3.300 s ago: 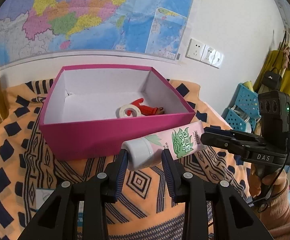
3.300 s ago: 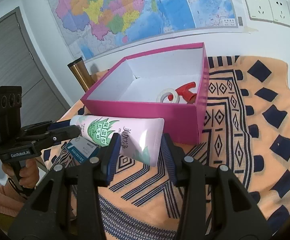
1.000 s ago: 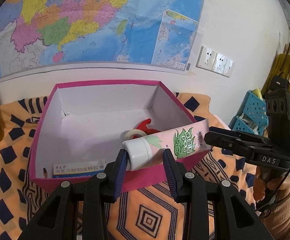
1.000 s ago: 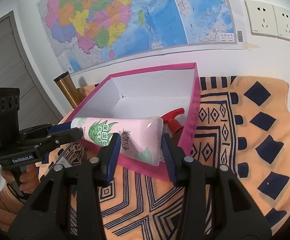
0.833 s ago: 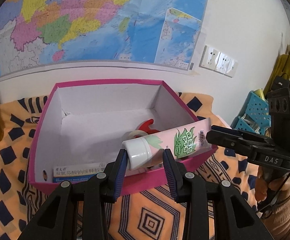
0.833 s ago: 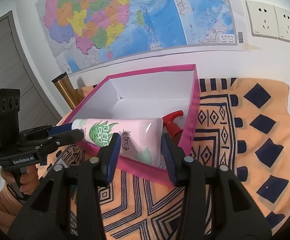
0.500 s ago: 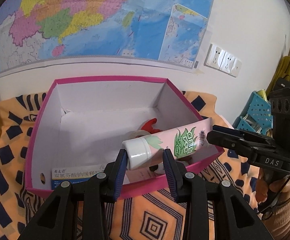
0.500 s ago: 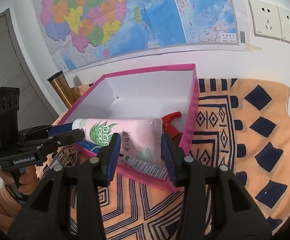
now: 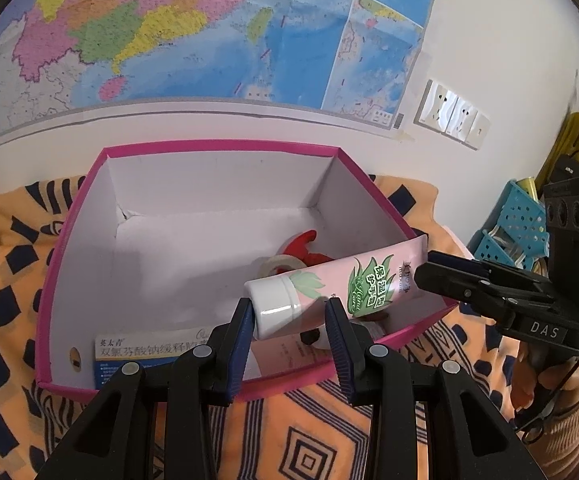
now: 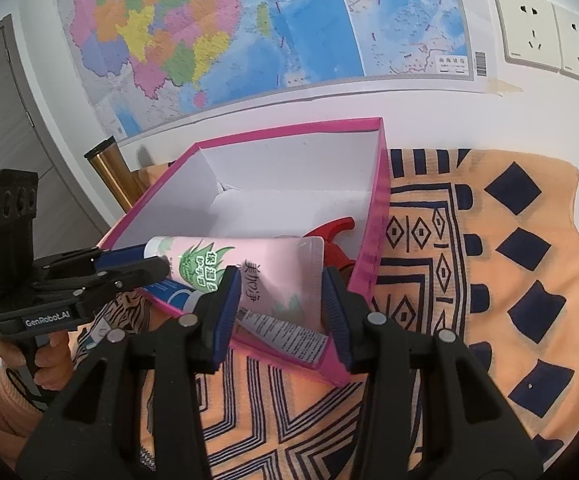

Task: Organize rigid objects
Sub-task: 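Lower the lotion tube into the magenta box and open the left gripper, then withdraw the left gripper and move it to the white-and-teal medicine box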

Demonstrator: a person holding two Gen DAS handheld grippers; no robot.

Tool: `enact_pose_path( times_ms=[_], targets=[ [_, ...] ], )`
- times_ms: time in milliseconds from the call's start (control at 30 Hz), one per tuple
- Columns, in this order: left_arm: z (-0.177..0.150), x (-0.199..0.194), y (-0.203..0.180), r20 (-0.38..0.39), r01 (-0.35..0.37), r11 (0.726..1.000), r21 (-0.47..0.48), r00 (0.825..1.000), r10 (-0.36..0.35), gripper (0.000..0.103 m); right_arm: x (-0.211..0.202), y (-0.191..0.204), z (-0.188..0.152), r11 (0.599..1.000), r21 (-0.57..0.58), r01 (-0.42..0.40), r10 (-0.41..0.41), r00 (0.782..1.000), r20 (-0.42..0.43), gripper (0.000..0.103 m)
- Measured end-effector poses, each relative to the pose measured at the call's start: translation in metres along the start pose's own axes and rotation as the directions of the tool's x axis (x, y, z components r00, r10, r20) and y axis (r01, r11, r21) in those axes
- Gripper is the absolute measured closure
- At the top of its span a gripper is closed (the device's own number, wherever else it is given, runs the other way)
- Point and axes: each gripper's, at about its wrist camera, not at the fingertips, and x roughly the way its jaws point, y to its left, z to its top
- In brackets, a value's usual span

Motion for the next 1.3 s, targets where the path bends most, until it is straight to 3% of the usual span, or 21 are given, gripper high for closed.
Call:
enact_pose_path(
  times_ms=[433,600,767,933,1067,1200,1300],
  targets=[
    [0.003,0.022,0.005,-0.061,-0.002,1.000,-0.013,0.998,0.001,0.068,-0.002,0.006,0.002,0.997,-0.017,0.070,-0.070,0.997,0.013,0.056],
    [-0.001,0.021,0.001,-0.041,-0.019,1.000,0.014,0.999,0.020,0.065,-0.006,0.012,-0.002,0.992,-0.036,0.122,-0.120,0.992,0.034,0.049],
    [-0.009,-0.001,0.003,0.023,-0.010,1.000,0.022,1.000,0.010,0.058,-0.010,0.018,-0.009,0.993,-0.048,0.112,-0.110,0.993,0.033,0.049],
    [-0.029,-0.049,0.017,0.113,-0.047,0.999,0.017,0.993,0.045,0.052,-0.016,0.029,-0.019,0.998,-0.052,0.045,-0.043,0.998,0.034,0.049],
    [-0.049,-0.085,0.046,0.150,-0.099,0.995,-0.018,0.984,0.100,0.046,-0.014,0.048,-0.031,0.995,-0.061,-0.082,0.083,0.997,0.001,0.049],
    [-0.078,-0.100,0.085,0.094,-0.181,0.980,-0.086,0.978,0.189,0.046,0.005,0.069,-0.047,0.973,-0.051,-0.227,0.223,0.972,-0.078,0.049],
    [-0.102,-0.099,0.113,0.019,-0.217,0.964,-0.154,0.975,0.222,0.046,0.027,0.088,-0.062,0.958,-0.058,-0.280,0.268,0.951,-0.154,0.049]
  ],
)
